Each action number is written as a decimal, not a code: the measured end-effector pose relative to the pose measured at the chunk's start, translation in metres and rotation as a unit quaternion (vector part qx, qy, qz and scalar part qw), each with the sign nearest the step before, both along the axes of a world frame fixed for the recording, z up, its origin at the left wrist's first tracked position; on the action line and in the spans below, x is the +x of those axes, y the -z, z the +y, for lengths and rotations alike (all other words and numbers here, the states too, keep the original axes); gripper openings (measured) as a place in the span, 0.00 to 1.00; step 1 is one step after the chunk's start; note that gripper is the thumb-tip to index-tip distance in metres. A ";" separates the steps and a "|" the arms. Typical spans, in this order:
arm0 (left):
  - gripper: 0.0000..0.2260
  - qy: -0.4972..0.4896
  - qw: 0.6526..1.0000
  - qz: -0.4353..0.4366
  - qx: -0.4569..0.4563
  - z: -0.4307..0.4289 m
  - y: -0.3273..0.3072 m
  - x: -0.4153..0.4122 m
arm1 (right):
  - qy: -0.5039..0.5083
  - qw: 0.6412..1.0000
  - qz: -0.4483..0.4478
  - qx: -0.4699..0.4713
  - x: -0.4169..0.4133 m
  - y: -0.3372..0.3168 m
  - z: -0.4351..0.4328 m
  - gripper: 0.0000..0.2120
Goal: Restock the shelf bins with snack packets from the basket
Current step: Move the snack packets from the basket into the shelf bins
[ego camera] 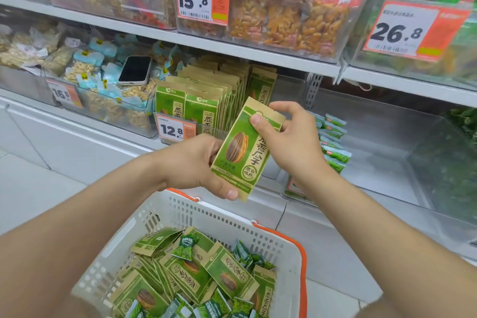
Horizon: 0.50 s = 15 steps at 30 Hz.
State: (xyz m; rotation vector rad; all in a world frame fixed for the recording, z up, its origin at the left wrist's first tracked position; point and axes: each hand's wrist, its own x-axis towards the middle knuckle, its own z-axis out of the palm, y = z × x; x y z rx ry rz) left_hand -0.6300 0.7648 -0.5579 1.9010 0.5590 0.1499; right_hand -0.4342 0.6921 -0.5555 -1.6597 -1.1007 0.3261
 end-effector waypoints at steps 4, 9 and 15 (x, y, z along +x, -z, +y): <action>0.12 -0.054 0.996 -0.057 -0.035 0.003 0.000 0.008 | 0.000 1.000 -0.004 0.011 0.003 0.000 0.000 0.28; 0.11 -0.106 0.988 -0.108 -0.031 0.012 -0.003 0.019 | -0.102 0.992 0.068 -0.027 0.006 0.000 0.004 0.28; 0.16 -0.194 0.969 -0.136 -0.065 0.016 -0.010 0.043 | -0.013 0.998 0.026 -0.048 -0.003 -0.007 0.032 0.26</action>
